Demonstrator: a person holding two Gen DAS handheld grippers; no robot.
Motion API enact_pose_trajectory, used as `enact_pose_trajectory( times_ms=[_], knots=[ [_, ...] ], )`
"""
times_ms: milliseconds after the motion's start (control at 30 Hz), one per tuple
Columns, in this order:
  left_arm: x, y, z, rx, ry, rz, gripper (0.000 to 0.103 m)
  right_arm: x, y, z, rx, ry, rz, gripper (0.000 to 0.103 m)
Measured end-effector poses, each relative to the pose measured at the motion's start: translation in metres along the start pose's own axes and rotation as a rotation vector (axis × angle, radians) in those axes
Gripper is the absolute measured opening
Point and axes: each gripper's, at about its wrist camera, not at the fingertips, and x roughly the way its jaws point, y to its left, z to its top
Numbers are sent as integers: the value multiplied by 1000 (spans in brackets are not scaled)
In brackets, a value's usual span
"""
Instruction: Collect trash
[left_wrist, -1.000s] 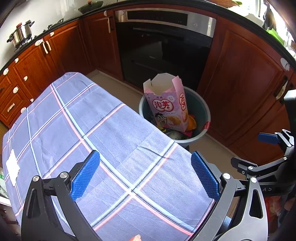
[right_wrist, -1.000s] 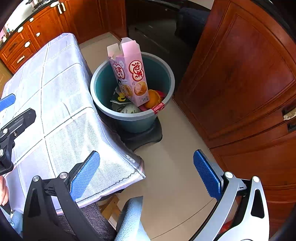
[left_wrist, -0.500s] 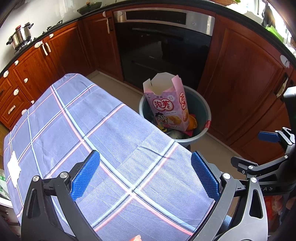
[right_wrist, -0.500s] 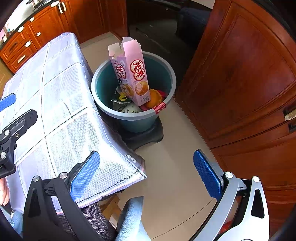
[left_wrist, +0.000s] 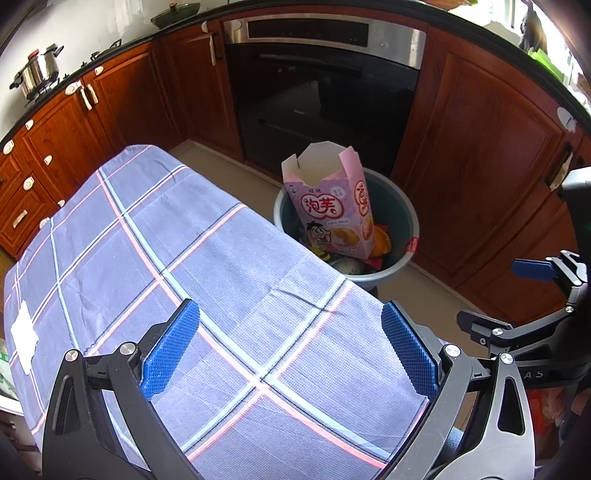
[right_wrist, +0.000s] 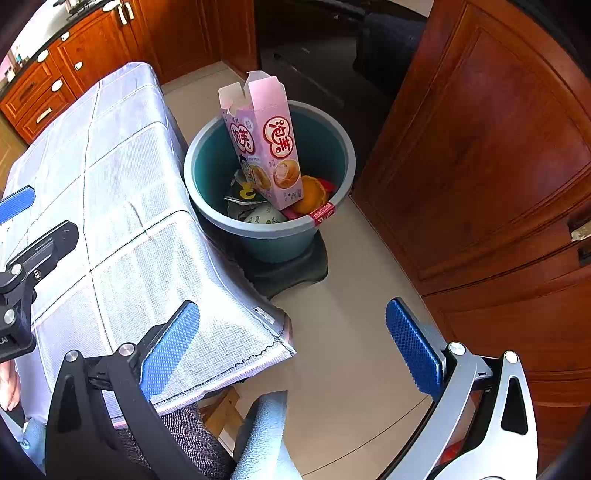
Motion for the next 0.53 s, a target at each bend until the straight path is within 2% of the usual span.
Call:
enact_pose_trajectory(
  times_ms=[533],
  knots=[
    [4, 2, -2, 4, 26, 20, 99, 1, 1, 0, -7, 1, 0, 97]
  ],
)
